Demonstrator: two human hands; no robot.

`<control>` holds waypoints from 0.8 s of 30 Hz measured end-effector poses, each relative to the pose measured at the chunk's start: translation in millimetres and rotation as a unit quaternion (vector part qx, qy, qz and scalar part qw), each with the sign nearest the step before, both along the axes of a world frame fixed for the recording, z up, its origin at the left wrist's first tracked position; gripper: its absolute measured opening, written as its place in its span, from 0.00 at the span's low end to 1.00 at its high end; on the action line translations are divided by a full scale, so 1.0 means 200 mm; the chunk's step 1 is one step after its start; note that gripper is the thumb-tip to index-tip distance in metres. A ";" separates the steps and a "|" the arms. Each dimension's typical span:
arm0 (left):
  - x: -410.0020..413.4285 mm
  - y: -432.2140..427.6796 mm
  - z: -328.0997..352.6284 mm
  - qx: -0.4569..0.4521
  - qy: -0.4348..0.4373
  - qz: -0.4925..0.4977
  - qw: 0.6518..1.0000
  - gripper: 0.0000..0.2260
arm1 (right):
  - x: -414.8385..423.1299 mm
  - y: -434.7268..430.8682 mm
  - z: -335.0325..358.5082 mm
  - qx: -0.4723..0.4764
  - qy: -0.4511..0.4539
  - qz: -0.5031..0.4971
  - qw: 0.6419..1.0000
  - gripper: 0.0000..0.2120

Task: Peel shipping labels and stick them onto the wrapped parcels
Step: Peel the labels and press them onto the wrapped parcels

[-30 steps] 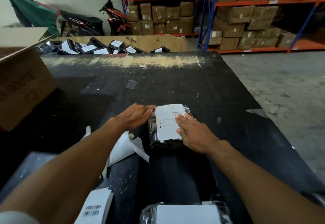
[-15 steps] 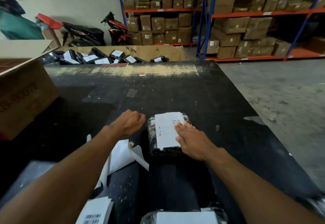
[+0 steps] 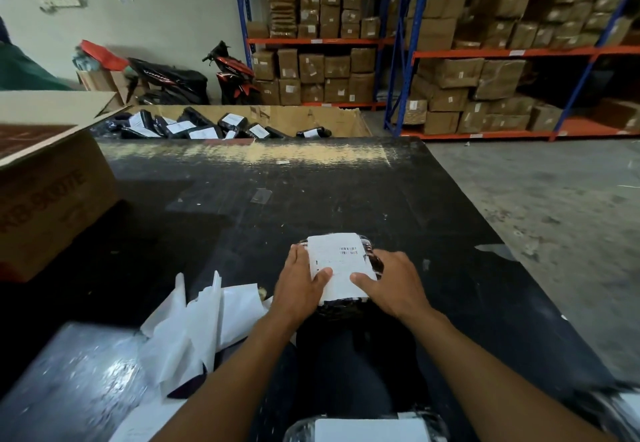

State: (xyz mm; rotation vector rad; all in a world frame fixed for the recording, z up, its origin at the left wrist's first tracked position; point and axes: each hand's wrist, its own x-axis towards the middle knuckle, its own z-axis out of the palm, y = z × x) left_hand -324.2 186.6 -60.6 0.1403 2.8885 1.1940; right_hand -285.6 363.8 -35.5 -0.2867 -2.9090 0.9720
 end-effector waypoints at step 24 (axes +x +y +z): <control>0.01 -0.05 0.53 0.130 0.005 0.031 0.991 0.21 | 0.06 -0.04 0.39 -0.250 0.070 -0.169 0.951 0.32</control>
